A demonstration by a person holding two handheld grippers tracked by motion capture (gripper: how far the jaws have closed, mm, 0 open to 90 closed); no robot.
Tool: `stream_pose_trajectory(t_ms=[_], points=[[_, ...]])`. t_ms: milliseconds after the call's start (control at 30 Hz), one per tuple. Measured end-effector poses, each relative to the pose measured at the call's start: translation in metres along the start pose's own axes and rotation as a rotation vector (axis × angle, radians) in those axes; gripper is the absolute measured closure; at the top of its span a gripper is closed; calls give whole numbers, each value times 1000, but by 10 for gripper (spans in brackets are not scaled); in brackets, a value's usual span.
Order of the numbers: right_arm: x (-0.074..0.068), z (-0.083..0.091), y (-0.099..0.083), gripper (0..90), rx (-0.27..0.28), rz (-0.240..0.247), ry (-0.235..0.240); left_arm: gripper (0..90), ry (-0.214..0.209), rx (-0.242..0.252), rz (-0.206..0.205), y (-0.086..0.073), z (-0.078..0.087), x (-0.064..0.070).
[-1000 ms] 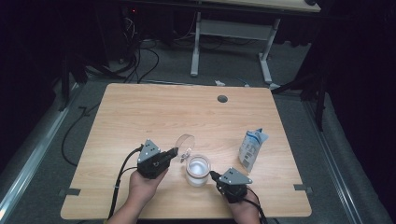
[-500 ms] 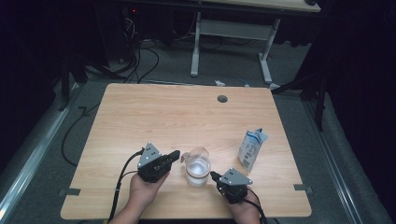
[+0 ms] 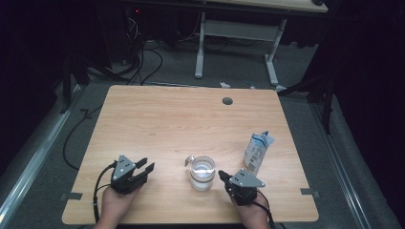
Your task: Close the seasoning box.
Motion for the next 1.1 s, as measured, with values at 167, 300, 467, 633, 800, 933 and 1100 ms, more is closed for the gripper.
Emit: stream_pose_trajectory(t_ms=[167,300,467,633,800,933,1100], points=[[0,-3,6,900,9,6,-2,550,59,-13,25,-13,12,-17],[0,-8,8,900,8,7,-3,540,52,-15,51,-15,13,-21],[0,-10,8,900,5,8,-4,534,52,-24,52,-16,12,-19],[-1,-8,7,900,10,4,7,533,61,-28,57,-17,12,-21],[-6,-7,6,900,13,15,25,532,68,-24,66,-18,14,-24],[-12,-6,7,900,11,27,36,532,71,-21,74,-19,15,-25],[-18,-7,8,900,12,39,48,531,68,-24,74,-19,14,-26]])
Point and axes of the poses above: each handheld gripper's, and its own axes: z roughly backward along the jaws, y roughly out of its top, x roughly to its right, the point moved 2 cm from there along -z, roughly forward along the jaws, and after that the axes turned 7 degrees about y, right-handed, at the moved point
